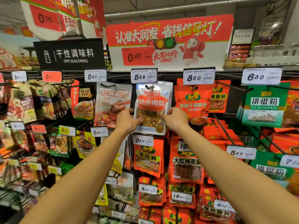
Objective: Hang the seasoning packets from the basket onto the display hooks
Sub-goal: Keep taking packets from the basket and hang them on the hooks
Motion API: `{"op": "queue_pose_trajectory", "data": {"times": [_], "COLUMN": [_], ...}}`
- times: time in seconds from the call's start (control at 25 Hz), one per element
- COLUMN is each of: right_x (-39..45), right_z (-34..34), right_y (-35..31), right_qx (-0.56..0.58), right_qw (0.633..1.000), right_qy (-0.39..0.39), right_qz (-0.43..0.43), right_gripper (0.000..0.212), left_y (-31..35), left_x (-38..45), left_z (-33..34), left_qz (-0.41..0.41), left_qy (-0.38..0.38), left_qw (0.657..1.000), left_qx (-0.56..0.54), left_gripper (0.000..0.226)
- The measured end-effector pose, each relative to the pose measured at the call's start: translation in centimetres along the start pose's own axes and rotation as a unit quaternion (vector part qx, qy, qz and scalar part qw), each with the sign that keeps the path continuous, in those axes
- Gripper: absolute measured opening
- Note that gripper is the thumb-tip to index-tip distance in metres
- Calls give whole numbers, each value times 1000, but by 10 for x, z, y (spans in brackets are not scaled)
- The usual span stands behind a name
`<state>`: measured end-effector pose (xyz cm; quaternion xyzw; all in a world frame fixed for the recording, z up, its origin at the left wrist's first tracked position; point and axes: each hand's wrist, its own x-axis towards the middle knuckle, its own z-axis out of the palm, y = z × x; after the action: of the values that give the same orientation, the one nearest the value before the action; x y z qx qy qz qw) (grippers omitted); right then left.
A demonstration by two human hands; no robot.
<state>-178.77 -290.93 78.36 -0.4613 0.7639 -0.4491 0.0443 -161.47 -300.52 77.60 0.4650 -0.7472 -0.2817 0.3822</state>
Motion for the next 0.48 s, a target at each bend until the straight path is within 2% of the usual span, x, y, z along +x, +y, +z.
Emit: {"op": "queue_pose_trajectory", "data": {"times": [0.12,0.16,0.24,0.32,0.48], "right_x": [-9,-13,-29,-55,-122], "right_z": [-15,-21,-38,-59,-91], "right_y": [10,13,18,27,73], "right_qx": [-5,14,125,234,331], "right_qw": [1000,1000,992,972,941], "right_qy": [17,21,11,-12,-62], "right_qz": [-5,-2,13,22,20], "right_gripper": [24,21,16,18,17], "left_y": [-5,-5,-1,9,16], "left_x": [-12,-18,-38,-66,-136], "left_z": [-11,-16,-23,-23,7], "left_qz": [11,9,-3,-4,-45], "left_qy": [35,37,15,-7,-64], "left_qw": [998,994,981,970,943], "left_qx": [-57,-99,-193,-245,-322], "left_gripper": [50,38,11,12,20]}}
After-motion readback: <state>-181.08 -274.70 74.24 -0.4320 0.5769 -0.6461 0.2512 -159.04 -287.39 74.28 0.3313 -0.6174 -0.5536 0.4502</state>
